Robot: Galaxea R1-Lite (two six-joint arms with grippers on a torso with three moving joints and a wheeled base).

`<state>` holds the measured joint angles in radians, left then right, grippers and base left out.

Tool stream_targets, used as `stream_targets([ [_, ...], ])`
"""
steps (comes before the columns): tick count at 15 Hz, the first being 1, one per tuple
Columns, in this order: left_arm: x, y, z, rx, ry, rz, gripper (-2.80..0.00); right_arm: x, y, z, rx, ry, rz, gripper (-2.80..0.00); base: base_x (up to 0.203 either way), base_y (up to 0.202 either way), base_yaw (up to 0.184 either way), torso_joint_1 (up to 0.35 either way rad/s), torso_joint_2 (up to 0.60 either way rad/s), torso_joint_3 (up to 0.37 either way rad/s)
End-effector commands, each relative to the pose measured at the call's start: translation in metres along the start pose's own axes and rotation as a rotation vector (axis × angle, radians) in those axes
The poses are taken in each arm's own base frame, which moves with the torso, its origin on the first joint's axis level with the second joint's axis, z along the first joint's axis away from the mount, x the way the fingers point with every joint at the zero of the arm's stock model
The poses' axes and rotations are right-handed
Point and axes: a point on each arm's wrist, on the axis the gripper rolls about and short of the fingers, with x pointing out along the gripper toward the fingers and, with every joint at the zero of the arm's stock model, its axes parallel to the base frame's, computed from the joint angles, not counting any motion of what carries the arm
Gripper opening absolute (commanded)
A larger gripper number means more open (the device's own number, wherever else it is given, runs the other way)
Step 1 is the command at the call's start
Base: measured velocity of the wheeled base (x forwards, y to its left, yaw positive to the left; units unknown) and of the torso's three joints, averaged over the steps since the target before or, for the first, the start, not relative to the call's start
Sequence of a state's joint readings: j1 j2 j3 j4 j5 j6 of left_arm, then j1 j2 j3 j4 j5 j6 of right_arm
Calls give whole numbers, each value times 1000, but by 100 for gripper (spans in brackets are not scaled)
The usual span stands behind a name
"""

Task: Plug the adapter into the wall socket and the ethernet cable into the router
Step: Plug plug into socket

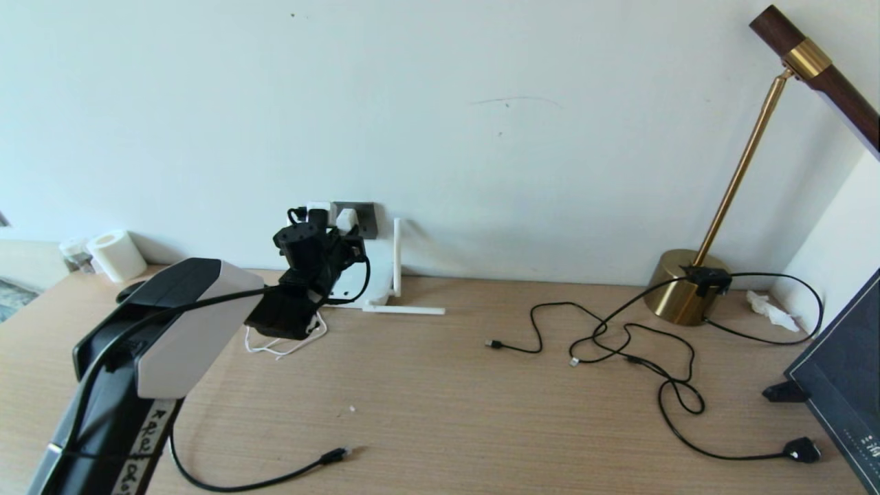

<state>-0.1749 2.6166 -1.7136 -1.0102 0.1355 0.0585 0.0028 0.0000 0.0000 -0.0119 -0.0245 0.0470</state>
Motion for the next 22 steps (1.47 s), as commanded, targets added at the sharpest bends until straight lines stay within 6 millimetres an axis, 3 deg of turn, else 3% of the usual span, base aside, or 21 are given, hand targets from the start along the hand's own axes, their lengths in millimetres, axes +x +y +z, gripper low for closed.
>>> stream_targets([
  [1,0,0,1,-1,-8,3,-280,0,0,0,1,1,0,-280,0,0,0,0,0,0],
  [10,0,0,-1,-1,-9,5,-280,0,0,0,1,1,0,-280,0,0,0,0,0,0],
  [11,0,0,-1,-2,-11,5,0,0,0,0,1,1,0,-280,0,0,0,0,0,0],
  [22,-1,0,2,-3,-20,7,0,0,0,0,1,1,0,-280,0,0,0,7,4,-3],
])
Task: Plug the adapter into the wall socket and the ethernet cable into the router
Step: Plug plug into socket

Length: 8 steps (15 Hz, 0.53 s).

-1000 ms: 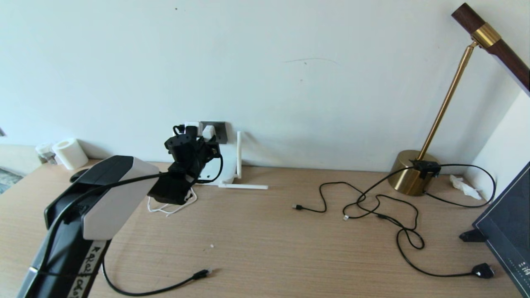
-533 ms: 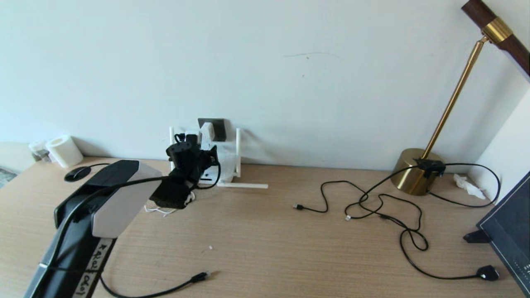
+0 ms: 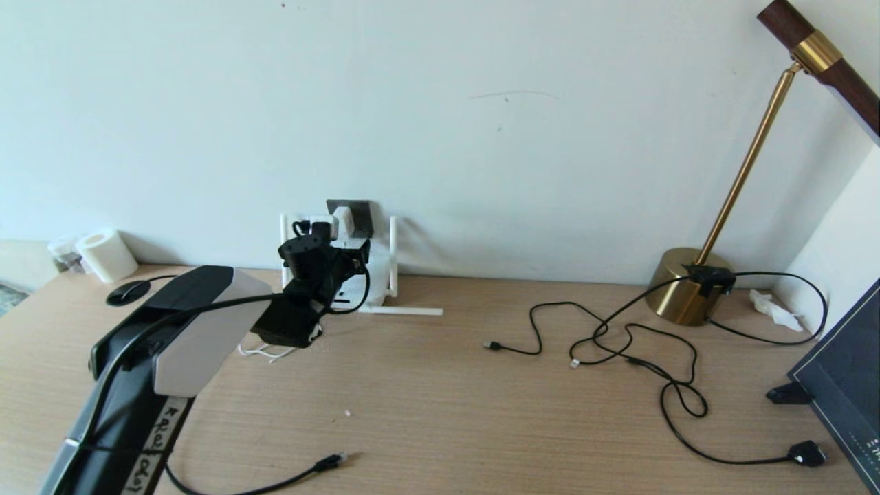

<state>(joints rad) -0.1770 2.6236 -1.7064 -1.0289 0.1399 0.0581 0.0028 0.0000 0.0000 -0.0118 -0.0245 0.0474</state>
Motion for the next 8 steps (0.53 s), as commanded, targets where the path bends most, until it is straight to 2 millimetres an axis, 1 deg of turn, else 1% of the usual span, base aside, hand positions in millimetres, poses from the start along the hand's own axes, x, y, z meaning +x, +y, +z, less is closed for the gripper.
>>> stream_targets([
  [1,-2,1,5,-1,-9,3,0,0,0,0,0,1,0,-280,0,0,0,0,0,0],
  [4,-9,-1,5,-1,-17,-3,0,0,0,0,0,1,0,-280,0,0,0,0,0,0],
  [6,-18,-3,9,-2,-15,-12,0,0,0,0,0,1,0,-280,0,0,0,0,0,0],
  [8,-28,-4,18,-3,-21,-19,0,0,0,0,0,1,0,-280,0,0,0,0,0,0],
])
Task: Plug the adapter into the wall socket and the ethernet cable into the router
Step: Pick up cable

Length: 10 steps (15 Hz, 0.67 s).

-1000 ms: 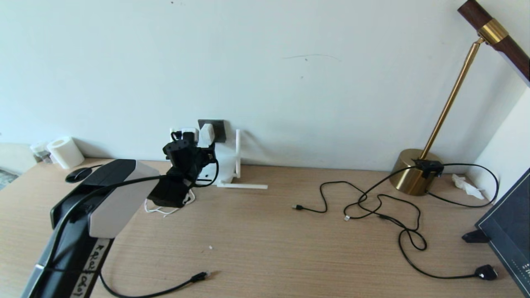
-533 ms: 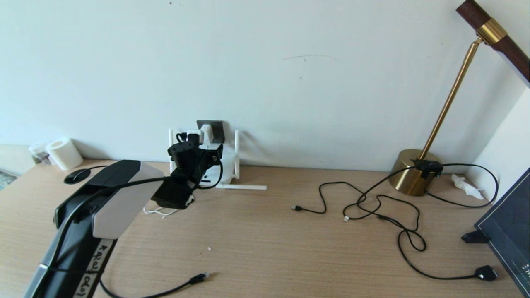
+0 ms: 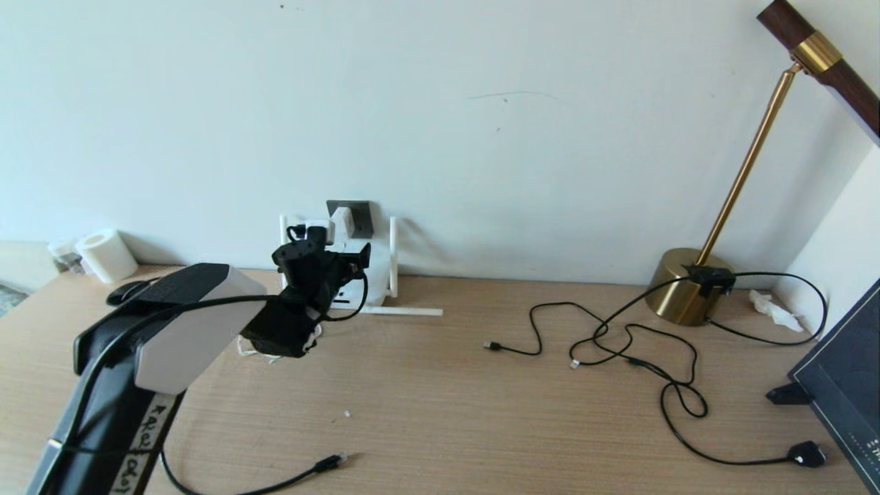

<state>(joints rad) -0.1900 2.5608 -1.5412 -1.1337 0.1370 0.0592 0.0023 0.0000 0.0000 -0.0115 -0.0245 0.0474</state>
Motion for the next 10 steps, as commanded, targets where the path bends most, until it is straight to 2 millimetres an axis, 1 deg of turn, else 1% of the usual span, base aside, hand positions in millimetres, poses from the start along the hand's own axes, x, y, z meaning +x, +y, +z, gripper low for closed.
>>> stream_targets([
  [1,-13,0,17,-2,-16,-7,0,0,0,0,0,1,1,-280,0,0,0,0,0,0],
  [5,-49,-8,27,-2,8,-59,0,0,0,0,0,1,1,-280,0,0,0,0,0,0],
  [8,-88,-15,50,-5,5,-110,0,0,0,0,0,1,1,-280,0,0,0,0,0,0],
  [10,-117,-14,63,-3,28,-122,0,0,0,0,0,1,1,-280,0,0,0,0,0,0],
])
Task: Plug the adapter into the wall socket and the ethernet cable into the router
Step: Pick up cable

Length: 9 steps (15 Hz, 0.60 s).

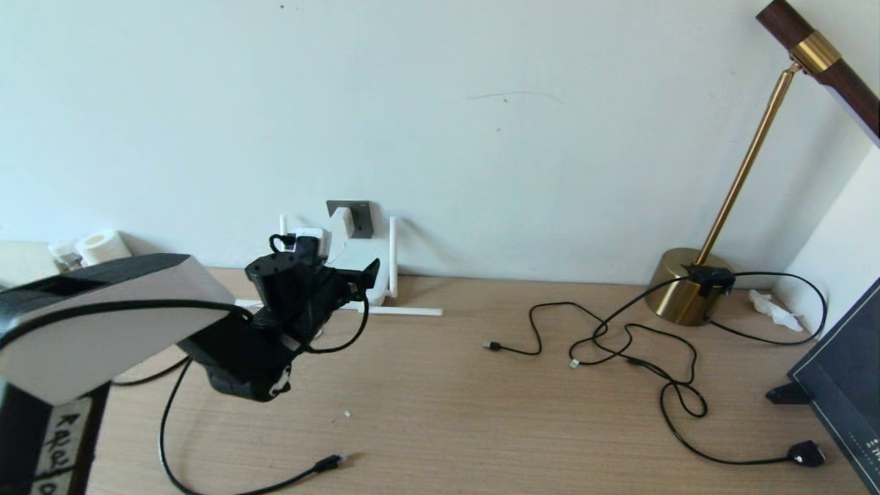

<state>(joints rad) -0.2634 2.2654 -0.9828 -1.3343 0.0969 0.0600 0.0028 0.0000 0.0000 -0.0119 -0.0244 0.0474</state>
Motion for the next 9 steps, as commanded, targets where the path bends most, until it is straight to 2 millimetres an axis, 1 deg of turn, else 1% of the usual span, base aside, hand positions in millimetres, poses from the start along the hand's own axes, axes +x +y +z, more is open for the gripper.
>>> stream_targets([
  [1,-43,1,32,-1,-7,-4,0,0,0,0,0,1,0,-280,0,0,0,0,0,0],
  [4,-104,7,50,3,39,-15,0,0,0,0,0,1,0,-280,0,0,0,0,0,0],
  [6,-148,11,57,29,89,-86,0,0,0,0,0,1,0,-280,0,0,0,0,0,0],
  [9,-200,14,65,106,228,-205,0,0,0,0,0,1,0,-280,0,0,0,0,0,0],
])
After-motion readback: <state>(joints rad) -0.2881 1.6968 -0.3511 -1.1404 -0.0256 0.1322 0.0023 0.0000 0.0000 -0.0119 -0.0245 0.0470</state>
